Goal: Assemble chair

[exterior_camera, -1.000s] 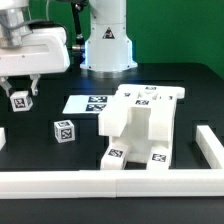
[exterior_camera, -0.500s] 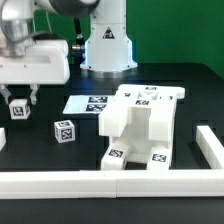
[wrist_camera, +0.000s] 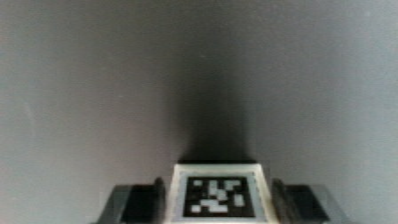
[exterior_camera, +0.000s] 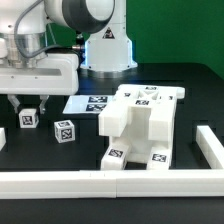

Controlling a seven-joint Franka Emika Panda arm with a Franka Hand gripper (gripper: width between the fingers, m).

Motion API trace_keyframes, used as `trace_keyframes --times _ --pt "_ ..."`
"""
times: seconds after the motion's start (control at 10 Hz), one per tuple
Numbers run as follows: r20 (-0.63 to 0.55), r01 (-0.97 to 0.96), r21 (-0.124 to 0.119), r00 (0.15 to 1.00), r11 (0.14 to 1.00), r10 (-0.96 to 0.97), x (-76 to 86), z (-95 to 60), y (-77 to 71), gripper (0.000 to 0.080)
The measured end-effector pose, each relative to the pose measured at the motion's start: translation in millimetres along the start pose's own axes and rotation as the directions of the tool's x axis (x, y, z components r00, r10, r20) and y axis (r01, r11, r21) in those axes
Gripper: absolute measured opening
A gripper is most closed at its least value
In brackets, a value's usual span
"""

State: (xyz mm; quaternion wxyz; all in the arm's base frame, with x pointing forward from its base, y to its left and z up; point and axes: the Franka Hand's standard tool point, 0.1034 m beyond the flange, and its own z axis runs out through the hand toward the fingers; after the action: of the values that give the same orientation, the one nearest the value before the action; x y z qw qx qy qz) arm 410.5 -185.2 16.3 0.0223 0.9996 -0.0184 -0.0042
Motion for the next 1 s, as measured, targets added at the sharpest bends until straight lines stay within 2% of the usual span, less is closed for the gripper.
trace_keyframes --times 0.1,0.2,0.3,0.4,0.5,0.6,0.7,0.8,1.0 --pt "0.001 0.0 0.0 1.0 1.0 0.0 -0.4 0.4 0.2 0.0366" --pt "0.001 0.0 0.0 1.0 1.0 0.0 -0.5 0.5 0.2 0.0562" --pt "0.002 -0.001 0.0 1.0 1.0 0.001 -0.5 0.6 0.1 0.0622" --pt "0.022 -0.015 0.018 1.0 1.0 0.014 1.1 0.0 -3.9 0.0622" --pt "0.09 0.007 0.046 0.996 0.999 -0.011 13.8 -9.3 -8.1 0.0645" --pt "0.083 0.014 0.038 0.996 0.999 -0.017 28.0 -16.3 -3.3 0.0645" --pt "0.104 0.014 0.049 0.994 0.999 -0.019 35.2 -19.0 -4.0 0.0649" --pt "0.216 0.018 0.072 0.976 0.997 -0.033 36.0 -20.3 -8.8 0.0649" --pt "0.399 -0.005 0.064 0.917 0.998 -0.021 43.4 -19.9 -6.4 0.0649"
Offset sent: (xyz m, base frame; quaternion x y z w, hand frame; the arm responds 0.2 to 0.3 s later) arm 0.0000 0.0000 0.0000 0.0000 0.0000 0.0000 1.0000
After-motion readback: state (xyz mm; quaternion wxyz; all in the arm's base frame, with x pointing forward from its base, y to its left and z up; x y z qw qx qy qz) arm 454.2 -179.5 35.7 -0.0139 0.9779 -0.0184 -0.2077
